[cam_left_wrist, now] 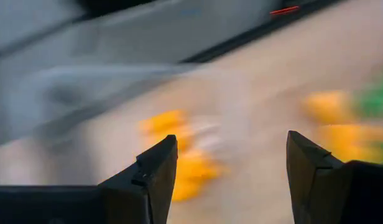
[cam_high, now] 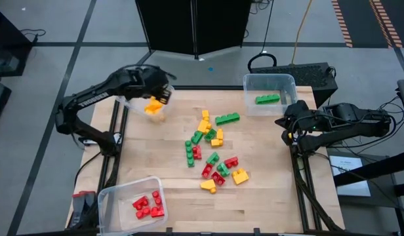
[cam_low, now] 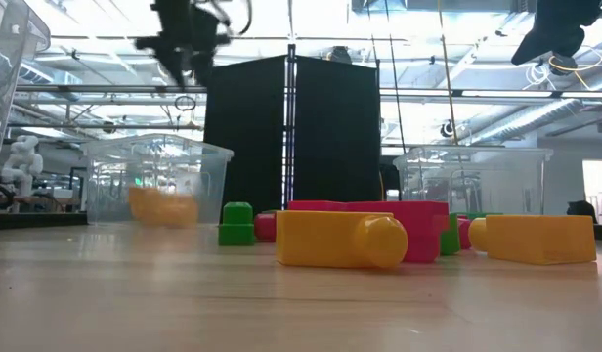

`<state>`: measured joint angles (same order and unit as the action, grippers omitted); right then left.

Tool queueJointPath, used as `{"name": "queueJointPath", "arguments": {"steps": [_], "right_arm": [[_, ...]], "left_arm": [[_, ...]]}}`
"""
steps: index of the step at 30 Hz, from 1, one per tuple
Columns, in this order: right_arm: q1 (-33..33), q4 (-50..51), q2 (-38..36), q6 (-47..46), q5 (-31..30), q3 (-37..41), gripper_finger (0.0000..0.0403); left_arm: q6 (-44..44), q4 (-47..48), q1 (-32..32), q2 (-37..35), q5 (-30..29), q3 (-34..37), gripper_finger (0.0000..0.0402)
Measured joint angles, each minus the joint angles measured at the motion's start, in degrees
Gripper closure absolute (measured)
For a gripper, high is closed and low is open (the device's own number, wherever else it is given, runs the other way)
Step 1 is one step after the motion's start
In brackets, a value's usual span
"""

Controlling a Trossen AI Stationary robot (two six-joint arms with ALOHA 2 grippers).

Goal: Sort blocks
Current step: Put the green game piece into the top right transparent bin

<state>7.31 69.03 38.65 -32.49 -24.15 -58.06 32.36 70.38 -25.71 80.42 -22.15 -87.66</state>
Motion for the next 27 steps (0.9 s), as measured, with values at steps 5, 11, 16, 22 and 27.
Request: {"name": "queueJointPath", "arguments": {"steps": [5,11,16,22,27], "right_arm": [[0.0,-0.2,0.0,-0.1,-0.1,0.0,0.0397],[0.0,-0.2,0.0,-0.1,-0.1,0.0,0.0397],[0.0,-0.2,0.0,0.0,-0.3,0.0,0.0397],[0.0,-0.2,0.0,0.5,-1.9,0.0,0.0397],[0.0,-0.2,0.0,0.6,-3.1,0.0,0.0397]], "left_arm": [[-4.9,-17.1,0.0,-2.5,20.4,0.0,0.0208],[-5.6,-28.1,0.1,-3.4,37.8,0.0,0.0208],[-5.7,-34.1,2.0,-3.4,48.8,0.0,0.0208],[-5.7,-50.3,5.9,-3.4,58.7,0.0,0.0208],[-5.7,-64.8,9.4,-3.4,59.6,0.0,0.0208]]}}
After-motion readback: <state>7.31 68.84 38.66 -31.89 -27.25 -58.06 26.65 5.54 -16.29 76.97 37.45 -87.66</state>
